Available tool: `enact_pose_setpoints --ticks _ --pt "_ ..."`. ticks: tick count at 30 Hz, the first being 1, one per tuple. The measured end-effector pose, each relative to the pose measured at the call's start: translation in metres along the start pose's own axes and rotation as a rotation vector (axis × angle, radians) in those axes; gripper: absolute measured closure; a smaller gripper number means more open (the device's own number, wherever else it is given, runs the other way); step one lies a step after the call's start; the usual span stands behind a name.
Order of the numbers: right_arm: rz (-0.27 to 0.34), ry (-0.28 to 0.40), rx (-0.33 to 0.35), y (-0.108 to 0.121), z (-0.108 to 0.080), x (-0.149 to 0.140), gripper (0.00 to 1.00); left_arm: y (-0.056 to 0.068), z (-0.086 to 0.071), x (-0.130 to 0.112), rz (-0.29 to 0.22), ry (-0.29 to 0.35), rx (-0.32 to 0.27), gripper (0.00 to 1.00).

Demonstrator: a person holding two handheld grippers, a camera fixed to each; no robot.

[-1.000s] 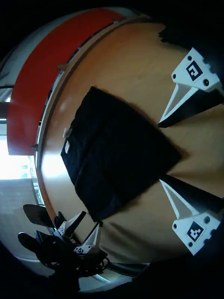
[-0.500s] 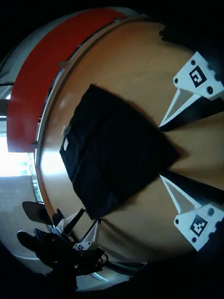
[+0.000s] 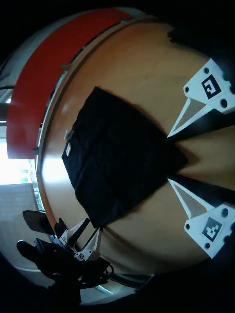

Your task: Fold towel

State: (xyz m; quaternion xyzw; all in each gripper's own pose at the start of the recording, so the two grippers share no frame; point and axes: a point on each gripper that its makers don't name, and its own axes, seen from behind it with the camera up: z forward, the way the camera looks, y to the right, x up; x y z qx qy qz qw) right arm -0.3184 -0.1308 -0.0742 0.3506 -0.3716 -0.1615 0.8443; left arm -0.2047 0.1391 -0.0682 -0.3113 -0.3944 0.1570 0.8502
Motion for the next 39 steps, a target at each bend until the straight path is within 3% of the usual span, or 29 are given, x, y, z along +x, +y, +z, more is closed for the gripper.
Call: enact_pose_setpoints --ticks 5,10,13,21,33,39 --pt "0.009 -0.005 -0.004 0.001 -0.001 0.000 0.52 0.004 0.000 0.000 0.007 -0.008 -0.005 0.50" --pt "0.018 -0.008 -0.001 0.001 -0.001 -0.001 0.74 0.008 0.000 0.001 0.010 -0.016 -0.004 0.71" --pt "0.021 -0.009 0.011 -0.002 0.000 -0.001 0.80 0.008 0.001 0.002 0.008 -0.017 -0.001 0.83" --pt "0.023 0.005 0.011 -0.005 -0.005 0.003 0.83 0.007 -0.004 0.015 -0.006 0.003 0.007 0.88" --pt "0.068 0.060 -0.004 -0.003 -0.027 0.026 0.83 0.004 -0.030 0.039 -0.057 0.037 0.003 0.88" --pt "0.047 0.071 -0.003 -0.007 -0.043 0.037 0.83 0.006 -0.044 0.047 -0.086 0.040 -0.012 0.88"
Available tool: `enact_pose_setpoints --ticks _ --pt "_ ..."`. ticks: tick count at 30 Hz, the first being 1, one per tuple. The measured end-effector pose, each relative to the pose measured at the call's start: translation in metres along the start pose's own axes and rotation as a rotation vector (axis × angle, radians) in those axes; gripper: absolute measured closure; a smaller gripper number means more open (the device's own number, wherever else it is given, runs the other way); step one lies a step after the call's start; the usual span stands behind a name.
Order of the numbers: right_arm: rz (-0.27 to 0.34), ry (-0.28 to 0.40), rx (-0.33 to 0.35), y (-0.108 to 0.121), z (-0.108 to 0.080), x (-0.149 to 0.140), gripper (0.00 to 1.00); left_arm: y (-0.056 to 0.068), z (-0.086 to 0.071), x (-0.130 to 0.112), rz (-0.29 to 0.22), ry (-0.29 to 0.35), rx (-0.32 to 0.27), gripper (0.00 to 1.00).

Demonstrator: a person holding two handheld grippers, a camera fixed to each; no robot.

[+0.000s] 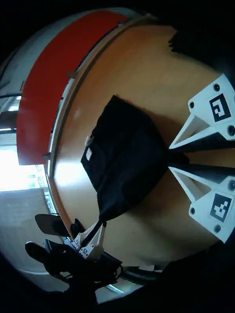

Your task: Fold towel

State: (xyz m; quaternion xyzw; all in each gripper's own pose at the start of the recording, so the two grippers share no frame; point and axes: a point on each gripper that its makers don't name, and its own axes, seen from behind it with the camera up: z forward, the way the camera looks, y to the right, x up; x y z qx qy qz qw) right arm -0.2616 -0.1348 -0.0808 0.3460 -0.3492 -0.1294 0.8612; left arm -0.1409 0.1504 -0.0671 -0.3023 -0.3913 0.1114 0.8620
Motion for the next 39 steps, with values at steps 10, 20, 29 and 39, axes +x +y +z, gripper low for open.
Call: enact_pose_setpoints --ticks 10,20,29,39 --pt "-0.033 0.023 -0.006 -0.006 -0.016 0.020 0.83 0.006 -0.021 0.009 -0.025 0.009 0.005 0.88" --pt "-0.040 0.037 -0.008 -0.008 -0.032 0.032 0.83 0.015 -0.041 0.019 -0.053 0.019 -0.001 0.88" --pt "-0.039 0.052 -0.006 -0.010 -0.045 0.041 0.83 0.021 -0.054 0.021 -0.076 0.008 -0.009 0.88" --pt "-0.047 0.047 0.004 -0.017 -0.058 0.045 0.83 0.027 -0.070 0.024 -0.094 0.011 -0.025 0.88"
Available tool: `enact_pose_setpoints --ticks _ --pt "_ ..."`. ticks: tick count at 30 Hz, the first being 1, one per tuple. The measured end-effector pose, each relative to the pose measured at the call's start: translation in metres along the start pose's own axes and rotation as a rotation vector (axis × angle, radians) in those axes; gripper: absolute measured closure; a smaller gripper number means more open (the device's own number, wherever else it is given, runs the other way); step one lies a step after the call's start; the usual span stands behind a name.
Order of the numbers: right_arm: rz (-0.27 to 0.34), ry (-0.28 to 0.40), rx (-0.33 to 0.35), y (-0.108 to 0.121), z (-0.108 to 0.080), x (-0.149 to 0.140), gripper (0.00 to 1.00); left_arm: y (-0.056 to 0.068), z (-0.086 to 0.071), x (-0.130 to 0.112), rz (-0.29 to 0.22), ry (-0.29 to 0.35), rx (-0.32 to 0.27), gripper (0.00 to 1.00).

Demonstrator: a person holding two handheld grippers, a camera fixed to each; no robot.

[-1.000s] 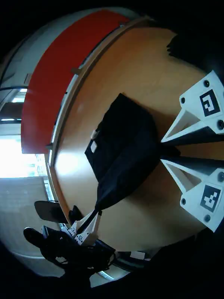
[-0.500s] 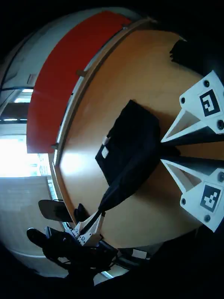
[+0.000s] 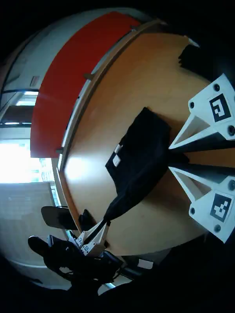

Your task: Fold towel

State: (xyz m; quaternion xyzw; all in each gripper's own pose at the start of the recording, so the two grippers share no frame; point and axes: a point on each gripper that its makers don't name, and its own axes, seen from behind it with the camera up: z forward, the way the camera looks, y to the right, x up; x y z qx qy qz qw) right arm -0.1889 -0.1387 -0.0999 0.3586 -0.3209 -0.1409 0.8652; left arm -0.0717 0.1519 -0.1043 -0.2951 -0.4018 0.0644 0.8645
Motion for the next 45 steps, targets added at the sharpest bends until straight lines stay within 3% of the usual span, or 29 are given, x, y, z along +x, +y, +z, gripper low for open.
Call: enact_pose_setpoints --ticks 9,21,33,45 --pt "0.000 0.008 -0.001 -0.003 -0.014 0.015 0.83 0.003 -0.012 0.004 0.012 -0.001 -0.004 0.88" --pt "-0.014 -0.018 0.017 -0.010 -0.024 0.010 0.83 0.011 -0.026 0.007 -0.001 -0.005 -0.023 0.88" --pt "-0.020 -0.040 0.012 -0.003 -0.021 0.004 0.83 0.009 -0.018 0.011 -0.008 0.001 -0.019 0.88" --pt "-0.011 -0.109 0.007 0.018 0.002 -0.007 0.83 -0.007 0.010 0.019 -0.006 -0.004 0.005 0.88"
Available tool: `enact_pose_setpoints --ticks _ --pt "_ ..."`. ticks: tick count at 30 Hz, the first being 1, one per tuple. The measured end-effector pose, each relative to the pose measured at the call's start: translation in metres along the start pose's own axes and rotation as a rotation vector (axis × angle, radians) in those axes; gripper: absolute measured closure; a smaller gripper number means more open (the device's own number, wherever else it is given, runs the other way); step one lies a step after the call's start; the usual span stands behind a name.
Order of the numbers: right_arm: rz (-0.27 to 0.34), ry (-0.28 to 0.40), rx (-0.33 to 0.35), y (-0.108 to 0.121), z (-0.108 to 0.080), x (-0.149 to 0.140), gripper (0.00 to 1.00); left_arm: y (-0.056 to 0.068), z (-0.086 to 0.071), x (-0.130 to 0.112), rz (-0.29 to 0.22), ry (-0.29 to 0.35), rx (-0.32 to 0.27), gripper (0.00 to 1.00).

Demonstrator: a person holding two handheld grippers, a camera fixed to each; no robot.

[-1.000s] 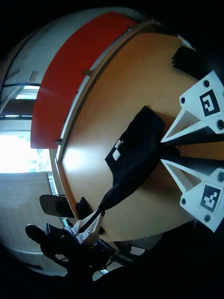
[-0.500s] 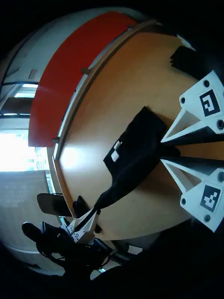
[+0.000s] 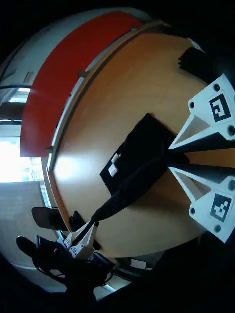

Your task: Fold towel

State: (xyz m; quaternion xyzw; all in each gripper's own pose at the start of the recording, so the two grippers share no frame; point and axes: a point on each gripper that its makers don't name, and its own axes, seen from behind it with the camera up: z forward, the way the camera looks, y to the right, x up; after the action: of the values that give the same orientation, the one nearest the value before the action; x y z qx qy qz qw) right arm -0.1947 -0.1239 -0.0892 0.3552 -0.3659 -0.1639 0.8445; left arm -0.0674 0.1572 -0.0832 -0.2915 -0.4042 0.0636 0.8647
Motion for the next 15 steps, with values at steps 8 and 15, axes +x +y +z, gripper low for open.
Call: enact_pose_setpoints --ticks 8,15 --pt "0.031 -0.013 -0.004 0.018 0.022 0.005 0.83 -0.019 0.026 0.007 -0.014 -0.009 0.034 0.88" --pt "0.055 -0.032 -0.006 0.031 0.039 0.002 0.83 -0.030 0.048 0.010 -0.035 -0.026 0.044 0.88"
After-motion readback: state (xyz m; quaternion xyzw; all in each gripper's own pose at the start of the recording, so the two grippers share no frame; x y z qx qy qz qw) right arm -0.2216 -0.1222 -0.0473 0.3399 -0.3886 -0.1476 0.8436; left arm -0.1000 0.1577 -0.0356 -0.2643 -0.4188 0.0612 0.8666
